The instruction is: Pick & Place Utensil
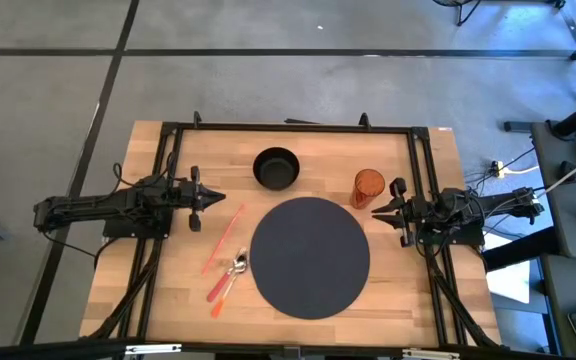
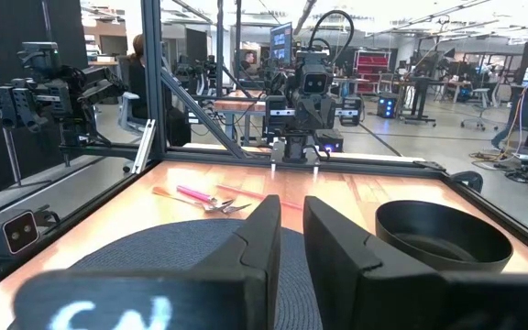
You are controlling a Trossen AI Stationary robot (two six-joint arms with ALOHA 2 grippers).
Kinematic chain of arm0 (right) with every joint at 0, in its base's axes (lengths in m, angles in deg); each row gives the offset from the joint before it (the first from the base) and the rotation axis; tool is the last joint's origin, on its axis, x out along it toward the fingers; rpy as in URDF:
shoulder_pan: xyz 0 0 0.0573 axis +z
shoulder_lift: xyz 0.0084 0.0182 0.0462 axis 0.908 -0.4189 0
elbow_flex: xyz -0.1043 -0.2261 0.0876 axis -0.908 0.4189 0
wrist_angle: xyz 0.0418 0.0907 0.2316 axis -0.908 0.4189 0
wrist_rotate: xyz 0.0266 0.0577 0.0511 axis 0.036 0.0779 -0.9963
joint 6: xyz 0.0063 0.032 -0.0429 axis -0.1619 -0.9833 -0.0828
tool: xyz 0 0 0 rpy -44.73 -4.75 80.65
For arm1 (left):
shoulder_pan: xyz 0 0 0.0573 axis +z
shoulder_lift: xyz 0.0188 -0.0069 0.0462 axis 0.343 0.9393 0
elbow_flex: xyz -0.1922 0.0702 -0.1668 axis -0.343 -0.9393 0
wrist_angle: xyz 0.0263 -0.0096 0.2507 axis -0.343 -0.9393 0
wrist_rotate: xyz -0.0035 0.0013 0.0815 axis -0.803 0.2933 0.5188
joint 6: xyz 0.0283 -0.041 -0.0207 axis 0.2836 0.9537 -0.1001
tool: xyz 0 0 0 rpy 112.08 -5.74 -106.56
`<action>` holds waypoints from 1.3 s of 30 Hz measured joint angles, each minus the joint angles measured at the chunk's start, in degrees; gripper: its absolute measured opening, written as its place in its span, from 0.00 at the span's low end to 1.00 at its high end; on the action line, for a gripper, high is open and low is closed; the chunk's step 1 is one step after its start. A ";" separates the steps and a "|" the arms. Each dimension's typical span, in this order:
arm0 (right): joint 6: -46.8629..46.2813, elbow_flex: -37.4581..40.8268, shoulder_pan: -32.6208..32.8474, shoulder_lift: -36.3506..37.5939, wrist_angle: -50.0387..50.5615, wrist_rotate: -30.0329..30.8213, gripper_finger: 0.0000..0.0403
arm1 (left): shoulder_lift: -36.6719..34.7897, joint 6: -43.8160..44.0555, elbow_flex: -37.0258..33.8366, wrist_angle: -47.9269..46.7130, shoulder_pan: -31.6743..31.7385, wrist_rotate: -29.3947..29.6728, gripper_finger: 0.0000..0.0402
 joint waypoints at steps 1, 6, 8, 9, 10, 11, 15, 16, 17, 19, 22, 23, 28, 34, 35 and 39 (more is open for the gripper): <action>0.00 0.02 -0.01 0.02 0.00 0.00 0.13 | 0.01 -0.01 0.00 0.00 -0.01 -0.01 0.02; 0.00 0.00 0.00 0.00 0.00 0.01 0.13 | 0.01 -0.02 0.00 0.00 -0.01 0.00 0.02; 0.00 0.00 -0.02 0.00 0.00 0.01 0.13 | -0.01 0.00 0.00 0.00 -0.01 -0.01 0.02; 0.00 0.01 0.00 0.00 0.01 0.01 0.13 | -0.01 -0.02 0.00 0.00 -0.01 -0.01 0.02; 0.00 0.00 -0.02 0.00 0.00 0.01 0.13 | 0.00 -0.01 0.02 0.00 0.01 -0.01 0.02; 0.00 0.00 -0.02 0.02 0.00 0.01 0.13 | -0.01 -0.01 0.00 0.00 -0.01 0.01 0.02; 0.00 0.01 -0.01 0.00 0.00 0.01 0.13 | 0.00 -0.01 0.01 0.00 0.00 0.01 0.02; 0.00 0.00 -0.02 0.00 0.00 -0.01 0.13 | 0.01 -0.02 0.00 0.00 0.01 -0.01 0.02; 0.00 0.00 -0.02 0.02 0.00 0.01 0.13 | -0.01 0.00 0.00 0.00 -0.01 0.01 0.02; 0.00 0.02 0.00 0.01 0.00 0.00 0.13 | -0.01 0.00 0.00 0.00 0.01 -0.01 0.02; 0.00 0.00 -0.02 0.00 0.00 0.01 0.13 | -0.01 -0.01 0.01 0.00 0.00 0.01 0.02; 0.00 0.00 -0.02 0.01 0.00 0.00 0.13 | 0.00 -0.01 0.01 0.00 -0.01 -0.01 0.02; 1.98 0.00 -0.01 0.01 -0.04 0.03 0.13 | 0.00 -0.01 0.00 0.02 -0.01 0.00 0.02; 1.60 0.01 0.00 0.00 -0.07 -0.01 0.13 | 0.00 0.98 0.00 0.04 0.00 0.00 0.02; 0.74 0.00 0.00 0.00 -0.07 -0.01 0.13 | 0.01 2.36 0.02 0.12 -0.01 -0.01 0.02; -2.99 0.01 0.00 0.01 -0.09 -0.01 0.13 | -0.01 7.37 0.01 2.15 -0.01 0.00 0.02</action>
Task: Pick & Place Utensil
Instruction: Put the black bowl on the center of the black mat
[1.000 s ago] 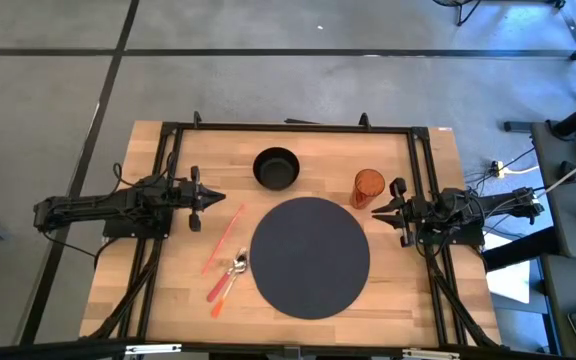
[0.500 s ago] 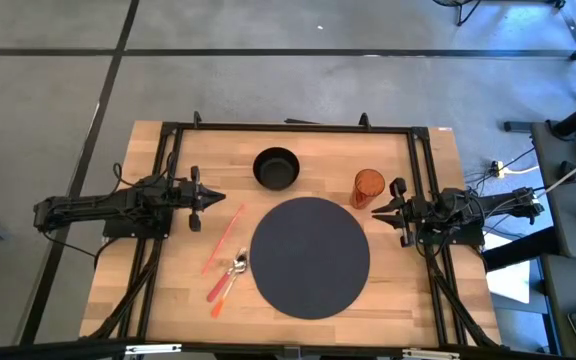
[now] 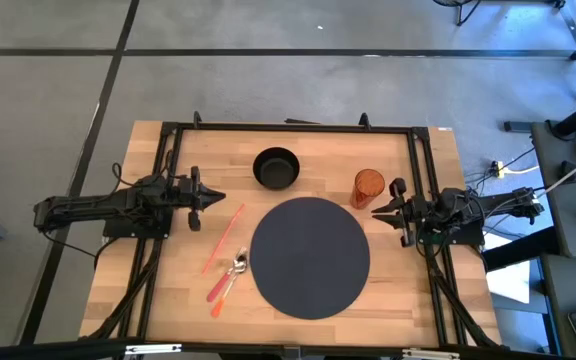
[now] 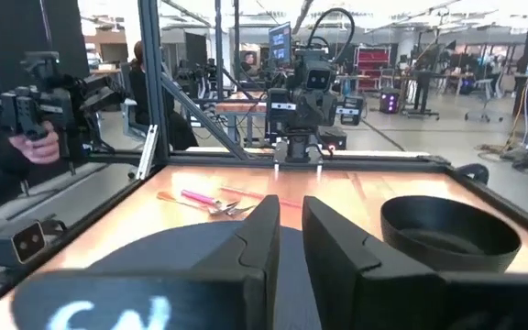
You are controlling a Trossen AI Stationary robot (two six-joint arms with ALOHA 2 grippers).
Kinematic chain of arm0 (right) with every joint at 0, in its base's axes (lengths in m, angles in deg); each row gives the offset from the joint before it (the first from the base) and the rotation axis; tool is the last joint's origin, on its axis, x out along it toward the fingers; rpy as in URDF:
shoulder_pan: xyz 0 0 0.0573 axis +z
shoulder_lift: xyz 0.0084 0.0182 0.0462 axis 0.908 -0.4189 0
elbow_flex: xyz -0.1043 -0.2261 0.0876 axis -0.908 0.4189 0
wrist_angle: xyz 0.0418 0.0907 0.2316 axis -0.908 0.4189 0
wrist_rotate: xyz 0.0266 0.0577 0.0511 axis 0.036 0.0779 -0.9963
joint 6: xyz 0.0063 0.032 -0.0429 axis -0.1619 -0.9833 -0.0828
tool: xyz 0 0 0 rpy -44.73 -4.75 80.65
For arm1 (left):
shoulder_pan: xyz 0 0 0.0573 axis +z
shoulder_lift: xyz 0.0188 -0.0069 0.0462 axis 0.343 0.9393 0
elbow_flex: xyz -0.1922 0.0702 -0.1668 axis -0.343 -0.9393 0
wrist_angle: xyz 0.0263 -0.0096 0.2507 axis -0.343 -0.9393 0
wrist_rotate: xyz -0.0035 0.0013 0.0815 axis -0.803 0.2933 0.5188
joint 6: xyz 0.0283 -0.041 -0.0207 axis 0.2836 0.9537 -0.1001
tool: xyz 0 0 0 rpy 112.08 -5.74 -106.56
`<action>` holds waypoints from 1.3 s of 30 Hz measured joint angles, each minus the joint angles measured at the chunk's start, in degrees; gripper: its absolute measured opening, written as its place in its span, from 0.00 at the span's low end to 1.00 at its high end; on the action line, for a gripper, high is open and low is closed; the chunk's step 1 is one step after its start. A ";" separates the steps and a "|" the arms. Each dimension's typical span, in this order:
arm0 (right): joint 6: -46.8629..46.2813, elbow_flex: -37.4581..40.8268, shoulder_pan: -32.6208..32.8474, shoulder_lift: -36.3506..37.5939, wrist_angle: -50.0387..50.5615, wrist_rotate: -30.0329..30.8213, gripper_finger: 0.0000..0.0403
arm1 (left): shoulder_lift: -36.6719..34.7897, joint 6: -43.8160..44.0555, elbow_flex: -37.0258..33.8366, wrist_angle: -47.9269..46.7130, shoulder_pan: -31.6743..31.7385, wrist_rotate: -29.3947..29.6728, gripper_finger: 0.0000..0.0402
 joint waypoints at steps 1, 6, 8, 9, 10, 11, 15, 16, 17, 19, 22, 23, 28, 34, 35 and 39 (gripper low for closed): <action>-1.00 -0.01 0.00 0.01 -0.02 0.01 0.13 | 0.01 0.60 0.00 0.81 0.00 0.00 0.02; -2.11 -0.01 -0.02 0.01 -1.33 0.03 0.13 | 0.00 3.17 -0.01 4.88 0.00 0.24 0.02; 0.25 -0.01 0.00 0.01 -1.91 0.03 0.13 | 0.00 3.27 -0.01 6.65 0.00 0.79 0.02; 1.59 -0.01 -0.01 0.01 -1.87 0.04 0.13 | 0.01 3.34 -0.01 7.26 0.00 1.20 0.02; 2.39 -0.01 0.00 0.01 -1.77 0.04 0.13 | 0.02 3.28 -0.01 8.58 0.00 1.87 0.02; 2.73 -0.01 0.00 0.01 -1.82 0.03 0.13 | 0.05 3.40 0.03 10.65 0.00 2.90 0.02; 2.92 -0.01 -0.01 0.01 -2.31 0.03 0.13 | 2.54 4.84 3.75 9.64 -0.22 8.49 0.00; 2.93 -0.01 -0.02 0.01 -2.38 0.04 0.13 | 4.12 4.56 4.98 9.20 -0.47 9.53 0.00; 2.95 -0.01 -0.02 0.01 -2.39 0.03 0.13 | 6.12 4.37 6.14 9.00 -0.78 10.42 0.00; 2.95 -0.01 -0.02 0.01 -2.70 0.03 0.13 | 11.09 4.68 8.78 8.77 -1.46 11.11 0.01; 2.95 -0.01 -0.02 0.01 -2.77 0.03 0.13 | 20.32 5.41 14.44 8.56 -2.47 11.11 0.00; 2.95 -0.01 -0.02 0.00 -3.04 0.02 0.13 | 23.71 5.69 16.63 8.02 -2.78 11.13 0.00; 2.97 -0.01 -0.01 0.01 -3.30 0.01 0.13 | 43.06 6.73 30.45 -0.63 -3.50 11.35 0.01; 1.87 -0.01 -0.02 0.01 -3.23 -0.01 0.13 | 66.76 2.73 52.48 -22.00 -3.85 13.61 0.03; 1.90 -0.01 0.00 0.01 -3.20 -0.04 0.13 | 70.34 1.54 56.11 -24.85 -4.09 14.39 0.04; 2.16 -0.01 -0.02 0.01 -3.08 -1.48 0.13 | 81.77 -1.23 69.07 -33.55 -4.86 12.36 0.12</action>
